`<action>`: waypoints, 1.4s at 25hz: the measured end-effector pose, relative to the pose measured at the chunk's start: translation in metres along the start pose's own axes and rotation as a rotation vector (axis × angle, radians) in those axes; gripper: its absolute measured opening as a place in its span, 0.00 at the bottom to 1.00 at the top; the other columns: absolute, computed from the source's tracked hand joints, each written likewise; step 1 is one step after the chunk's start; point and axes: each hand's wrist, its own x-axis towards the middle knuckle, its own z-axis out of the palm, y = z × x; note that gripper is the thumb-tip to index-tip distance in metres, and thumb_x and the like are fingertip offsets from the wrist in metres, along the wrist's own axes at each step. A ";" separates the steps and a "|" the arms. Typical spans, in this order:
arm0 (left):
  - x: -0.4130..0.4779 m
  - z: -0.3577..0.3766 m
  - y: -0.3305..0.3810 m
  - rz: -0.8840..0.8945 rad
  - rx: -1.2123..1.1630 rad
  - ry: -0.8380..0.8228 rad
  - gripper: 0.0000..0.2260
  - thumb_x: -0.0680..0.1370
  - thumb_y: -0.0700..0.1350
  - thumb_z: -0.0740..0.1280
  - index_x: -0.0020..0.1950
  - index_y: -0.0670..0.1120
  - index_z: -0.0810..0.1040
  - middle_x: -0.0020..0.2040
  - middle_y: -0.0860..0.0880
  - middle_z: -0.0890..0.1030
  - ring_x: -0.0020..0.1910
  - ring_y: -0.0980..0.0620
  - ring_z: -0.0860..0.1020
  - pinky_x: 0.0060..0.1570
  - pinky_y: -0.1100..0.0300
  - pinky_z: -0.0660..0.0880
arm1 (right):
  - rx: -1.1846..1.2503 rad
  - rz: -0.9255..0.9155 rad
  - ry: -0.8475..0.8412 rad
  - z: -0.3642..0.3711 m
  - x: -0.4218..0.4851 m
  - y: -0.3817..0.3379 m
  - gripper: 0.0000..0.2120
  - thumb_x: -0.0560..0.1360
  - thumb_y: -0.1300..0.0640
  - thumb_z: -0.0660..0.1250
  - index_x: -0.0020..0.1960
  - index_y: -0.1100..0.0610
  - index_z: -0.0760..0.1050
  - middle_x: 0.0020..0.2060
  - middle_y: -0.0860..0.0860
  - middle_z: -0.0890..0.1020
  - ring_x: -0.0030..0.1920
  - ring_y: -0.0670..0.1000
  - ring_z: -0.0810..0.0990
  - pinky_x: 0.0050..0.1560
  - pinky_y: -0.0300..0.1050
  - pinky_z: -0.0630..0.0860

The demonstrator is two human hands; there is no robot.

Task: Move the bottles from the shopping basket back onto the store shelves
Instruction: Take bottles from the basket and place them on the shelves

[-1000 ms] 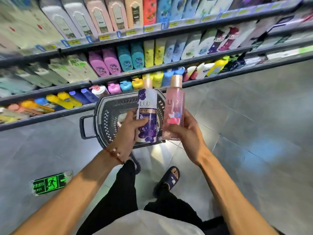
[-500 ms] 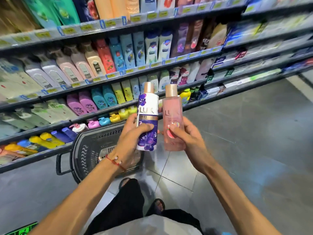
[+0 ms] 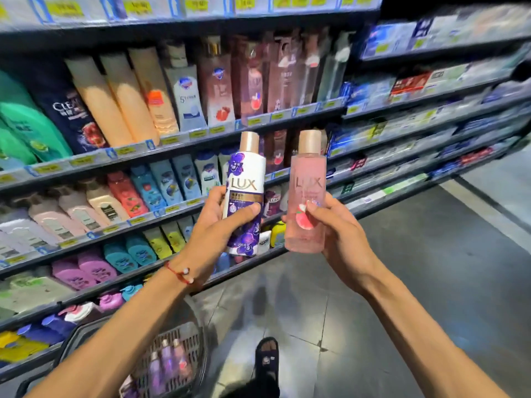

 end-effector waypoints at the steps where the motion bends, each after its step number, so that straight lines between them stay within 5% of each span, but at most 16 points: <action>1: 0.023 0.013 0.007 0.019 0.016 -0.015 0.22 0.70 0.42 0.76 0.61 0.47 0.72 0.45 0.53 0.85 0.42 0.55 0.83 0.42 0.62 0.80 | -0.015 -0.027 0.010 -0.011 0.019 -0.014 0.18 0.74 0.56 0.67 0.63 0.59 0.78 0.51 0.58 0.83 0.50 0.55 0.82 0.52 0.47 0.79; 9: 0.164 0.107 0.061 0.171 0.122 -0.045 0.19 0.75 0.43 0.73 0.63 0.45 0.73 0.50 0.51 0.86 0.45 0.55 0.84 0.44 0.64 0.79 | -0.087 -0.152 -0.019 -0.097 0.143 -0.111 0.19 0.76 0.55 0.66 0.64 0.59 0.78 0.50 0.54 0.85 0.51 0.55 0.82 0.55 0.52 0.79; 14: 0.237 0.165 0.084 0.263 0.227 -0.022 0.26 0.74 0.47 0.77 0.68 0.45 0.71 0.56 0.48 0.84 0.51 0.54 0.82 0.54 0.57 0.80 | -0.067 -0.235 -0.095 -0.158 0.210 -0.169 0.16 0.76 0.55 0.66 0.62 0.57 0.79 0.50 0.54 0.84 0.53 0.57 0.80 0.55 0.51 0.78; 18: 0.281 0.223 0.107 0.304 0.208 0.115 0.13 0.79 0.38 0.70 0.61 0.46 0.73 0.44 0.53 0.84 0.39 0.59 0.80 0.39 0.65 0.78 | -0.053 -0.272 -0.204 -0.202 0.263 -0.226 0.16 0.75 0.55 0.66 0.61 0.57 0.79 0.48 0.52 0.83 0.52 0.56 0.79 0.55 0.51 0.78; 20: 0.296 0.253 0.122 0.326 0.199 0.181 0.14 0.76 0.41 0.74 0.59 0.47 0.74 0.41 0.54 0.82 0.33 0.60 0.77 0.31 0.69 0.71 | -0.034 -0.273 -0.254 -0.217 0.288 -0.256 0.15 0.74 0.55 0.67 0.60 0.55 0.79 0.49 0.53 0.83 0.54 0.58 0.78 0.62 0.60 0.76; 22: 0.306 0.276 0.137 0.334 0.180 0.236 0.18 0.73 0.44 0.75 0.60 0.47 0.75 0.41 0.54 0.82 0.35 0.59 0.78 0.32 0.68 0.71 | -0.067 -0.281 -0.323 -0.224 0.309 -0.281 0.13 0.74 0.54 0.67 0.58 0.53 0.80 0.50 0.54 0.83 0.55 0.58 0.79 0.68 0.67 0.73; 25: 0.319 0.302 0.164 0.353 0.173 0.289 0.20 0.71 0.47 0.75 0.61 0.46 0.75 0.41 0.53 0.82 0.37 0.54 0.79 0.36 0.61 0.75 | -0.081 -0.289 -0.403 -0.225 0.329 -0.315 0.14 0.74 0.51 0.68 0.58 0.51 0.81 0.50 0.51 0.86 0.55 0.57 0.82 0.66 0.62 0.75; 28: 0.330 0.317 0.196 0.419 0.201 0.342 0.18 0.76 0.43 0.75 0.62 0.44 0.74 0.42 0.52 0.83 0.40 0.52 0.79 0.42 0.55 0.76 | -0.038 -0.337 -0.448 -0.214 0.343 -0.346 0.12 0.75 0.53 0.68 0.57 0.53 0.80 0.46 0.48 0.86 0.48 0.49 0.82 0.54 0.48 0.79; 32: 0.348 0.322 0.235 0.490 0.244 0.355 0.15 0.81 0.41 0.69 0.64 0.39 0.70 0.39 0.49 0.82 0.33 0.48 0.76 0.30 0.59 0.72 | 0.002 -0.387 -0.475 -0.196 0.361 -0.382 0.06 0.82 0.60 0.65 0.55 0.55 0.79 0.41 0.47 0.84 0.47 0.51 0.81 0.53 0.50 0.78; 35: 0.364 0.318 0.267 0.532 0.251 0.331 0.18 0.80 0.42 0.70 0.66 0.38 0.70 0.41 0.46 0.80 0.36 0.46 0.76 0.32 0.58 0.73 | -0.017 -0.455 -0.473 -0.185 0.378 -0.405 0.07 0.80 0.54 0.69 0.56 0.54 0.79 0.41 0.47 0.83 0.43 0.49 0.80 0.48 0.45 0.79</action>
